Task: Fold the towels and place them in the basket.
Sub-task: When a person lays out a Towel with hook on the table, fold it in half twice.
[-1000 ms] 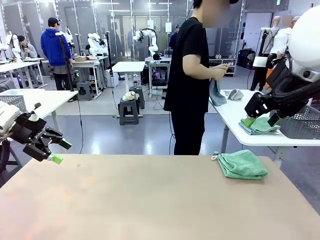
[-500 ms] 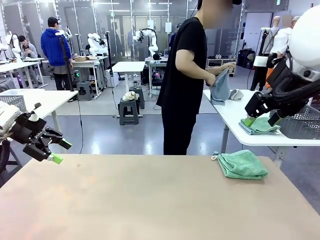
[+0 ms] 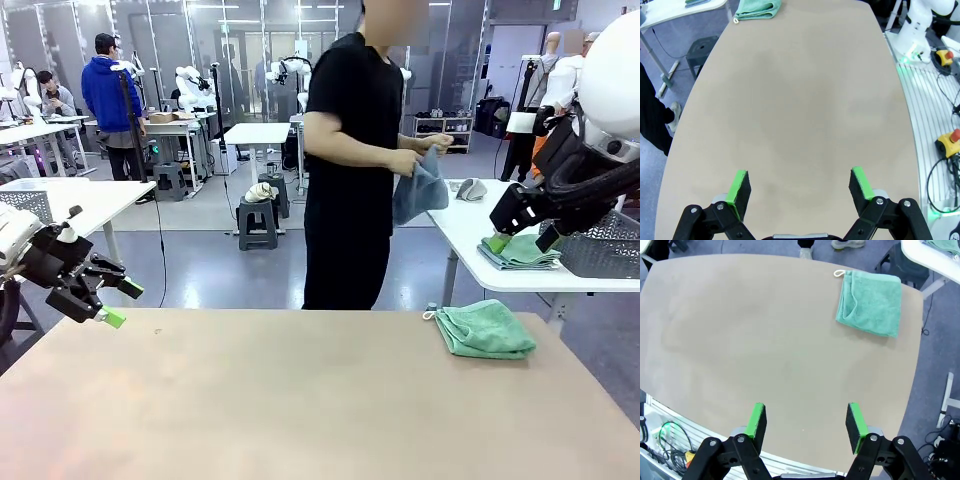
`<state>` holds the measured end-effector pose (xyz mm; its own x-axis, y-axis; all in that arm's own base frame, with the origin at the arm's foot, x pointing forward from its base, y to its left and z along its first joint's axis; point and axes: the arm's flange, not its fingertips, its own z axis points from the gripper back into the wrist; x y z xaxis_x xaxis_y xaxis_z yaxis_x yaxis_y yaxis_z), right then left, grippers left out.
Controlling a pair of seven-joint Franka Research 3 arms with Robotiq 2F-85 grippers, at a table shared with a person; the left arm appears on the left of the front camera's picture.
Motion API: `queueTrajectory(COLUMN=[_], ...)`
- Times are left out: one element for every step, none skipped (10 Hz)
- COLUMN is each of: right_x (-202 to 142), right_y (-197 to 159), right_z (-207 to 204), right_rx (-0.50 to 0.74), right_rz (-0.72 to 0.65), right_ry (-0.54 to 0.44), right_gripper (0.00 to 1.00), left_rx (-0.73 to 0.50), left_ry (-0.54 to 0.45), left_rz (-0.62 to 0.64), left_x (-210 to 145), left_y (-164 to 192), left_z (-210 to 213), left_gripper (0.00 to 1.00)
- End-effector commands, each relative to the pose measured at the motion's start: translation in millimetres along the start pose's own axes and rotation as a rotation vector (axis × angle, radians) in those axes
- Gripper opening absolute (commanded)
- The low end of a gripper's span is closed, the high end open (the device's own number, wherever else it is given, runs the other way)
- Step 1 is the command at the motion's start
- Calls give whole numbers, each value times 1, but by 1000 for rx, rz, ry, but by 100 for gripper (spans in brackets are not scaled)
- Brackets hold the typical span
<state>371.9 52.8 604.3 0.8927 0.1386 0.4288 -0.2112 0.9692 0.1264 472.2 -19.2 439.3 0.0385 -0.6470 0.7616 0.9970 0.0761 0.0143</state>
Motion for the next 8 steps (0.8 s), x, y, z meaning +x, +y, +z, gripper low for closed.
queueTrajectory(right_x=[3, 3, 3, 3, 3, 3, 3, 0], right_y=[1, 1, 1, 1, 1, 1, 1, 0], right_z=[0, 0, 0, 0, 0, 0, 0, 0], right_rx=[-5, -5, -5, -5, -5, -5, -5, 0], right_rz=[-5, -5, -5, -5, -5, -5, -5, 0], right_ry=[-2, -2, -2, -2, -2, -2, -2, 0], right_gripper=[80, 80, 80, 80, 80, 80, 80, 100], left_rx=[1, 1, 1, 1, 1, 1, 1, 0], left_ry=[-2, -2, -2, -2, -2, -2, -2, 0], left_rz=[-1, -1, -1, -1, -1, -1, -1, 0], left_x=[1, 1, 1, 1, 1, 1, 1, 0], left_y=[0, 0, 0, 0, 0, 0, 0, 0], left_z=[1, 1, 1, 1, 1, 1, 1, 0], left_gripper=[100, 100, 100, 100, 100, 100, 100, 100])
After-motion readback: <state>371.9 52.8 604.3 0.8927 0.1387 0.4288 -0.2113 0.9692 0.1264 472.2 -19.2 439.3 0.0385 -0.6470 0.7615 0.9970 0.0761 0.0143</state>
